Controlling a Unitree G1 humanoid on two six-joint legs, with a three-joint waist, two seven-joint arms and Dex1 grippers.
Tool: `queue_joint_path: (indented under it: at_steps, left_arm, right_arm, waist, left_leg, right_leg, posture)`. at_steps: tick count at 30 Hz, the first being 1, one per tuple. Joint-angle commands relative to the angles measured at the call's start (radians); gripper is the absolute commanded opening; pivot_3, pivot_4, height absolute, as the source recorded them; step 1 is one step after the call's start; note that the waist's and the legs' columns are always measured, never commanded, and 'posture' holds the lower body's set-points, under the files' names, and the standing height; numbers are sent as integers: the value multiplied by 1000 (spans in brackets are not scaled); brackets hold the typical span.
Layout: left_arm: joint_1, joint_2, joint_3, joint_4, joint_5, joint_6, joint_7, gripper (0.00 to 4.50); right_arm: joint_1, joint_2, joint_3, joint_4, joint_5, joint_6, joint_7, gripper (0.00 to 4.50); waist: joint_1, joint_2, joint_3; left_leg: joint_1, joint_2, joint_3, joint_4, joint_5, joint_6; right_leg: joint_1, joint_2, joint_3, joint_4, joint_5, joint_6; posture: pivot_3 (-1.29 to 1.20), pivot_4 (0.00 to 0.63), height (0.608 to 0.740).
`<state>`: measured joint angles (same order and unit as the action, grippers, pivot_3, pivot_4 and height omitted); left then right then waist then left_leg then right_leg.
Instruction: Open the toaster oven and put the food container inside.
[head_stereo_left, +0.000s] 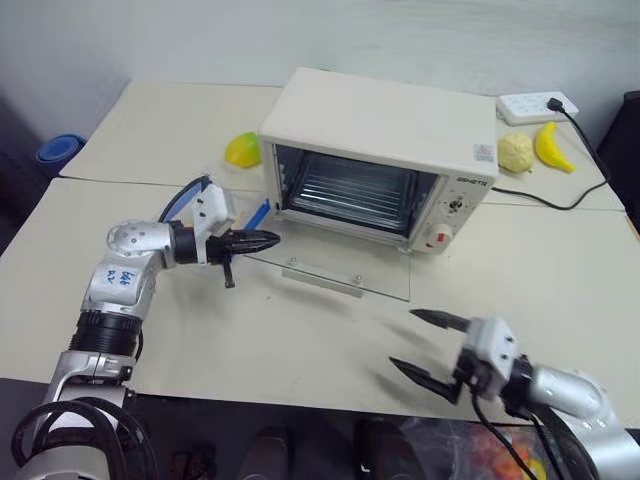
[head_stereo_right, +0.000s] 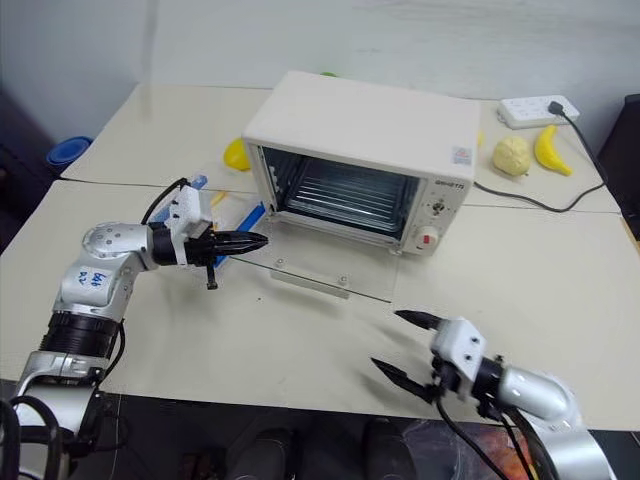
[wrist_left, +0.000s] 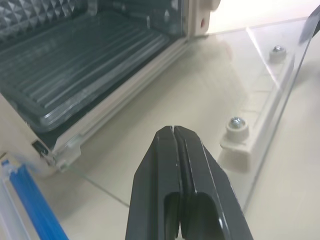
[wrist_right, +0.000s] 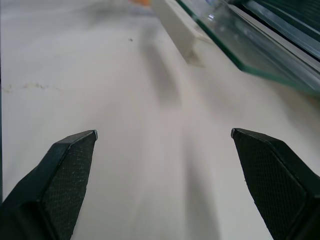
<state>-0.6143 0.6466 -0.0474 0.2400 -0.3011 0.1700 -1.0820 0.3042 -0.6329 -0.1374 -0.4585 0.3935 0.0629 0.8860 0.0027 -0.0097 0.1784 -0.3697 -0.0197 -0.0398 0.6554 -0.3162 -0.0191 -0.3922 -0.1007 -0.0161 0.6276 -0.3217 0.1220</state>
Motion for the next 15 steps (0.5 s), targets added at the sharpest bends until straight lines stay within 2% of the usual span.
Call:
queue_joint_path:
  at_steps: [1, 7, 10, 13, 15]
  left_arm:
    - [78, -9, -24, -102, 70, -22, 70, 41]
    - [219, -75, 6, -197, 99, -16, 219, 41]
    - [308, -108, 81, -301, -16, 60, 241, 41]
    - [412, -122, 217, -455, -172, 181, 295, 642]
    - [498, -110, 338, -543, -240, 221, 338, 1233]
  right_arm:
    - [-17, 12, -76, -30, 60, -30, -13, 4500]
    - [-143, 78, -51, 0, 112, -64, -11, 4500]
    - [-196, 99, -7, 17, 111, -60, -2, 4500]
    - [-233, 124, 9, 30, 173, -45, 23, 4500]
    - [-253, 133, 16, 42, 176, -65, 41, 4500]
  waist:
    - [-6, 0, 0]
    - [-2, 0, 0]
    - [-3, 0, 0]
    - [-5, 0, 0]
    - [-8, 0, 0]
  left_leg:
    - [1, 1, 0, 0, 0, 0]
    - [1, 5, 0, 0, 0, 0]
    - [1, 4, 0, 0, 0, 0]
    - [0, 5, -1, -1, 0, 0]
    - [-1, 6, -2, -1, 0, -1]
  right_leg:
    - [0, 0, 1, 0, 0, 0]
    - [-1, 2, 2, 0, 0, 1]
    - [-1, 1, 2, 0, 0, 1]
    - [-1, 0, 3, 1, 0, 1]
    - [-1, 0, 6, 0, 0, 1]
  posture:
    - [0, 150, 740]
    - [0, 150, 740]
    - [0, 150, 740]
    - [0, 150, 740]
    - [0, 150, 740]
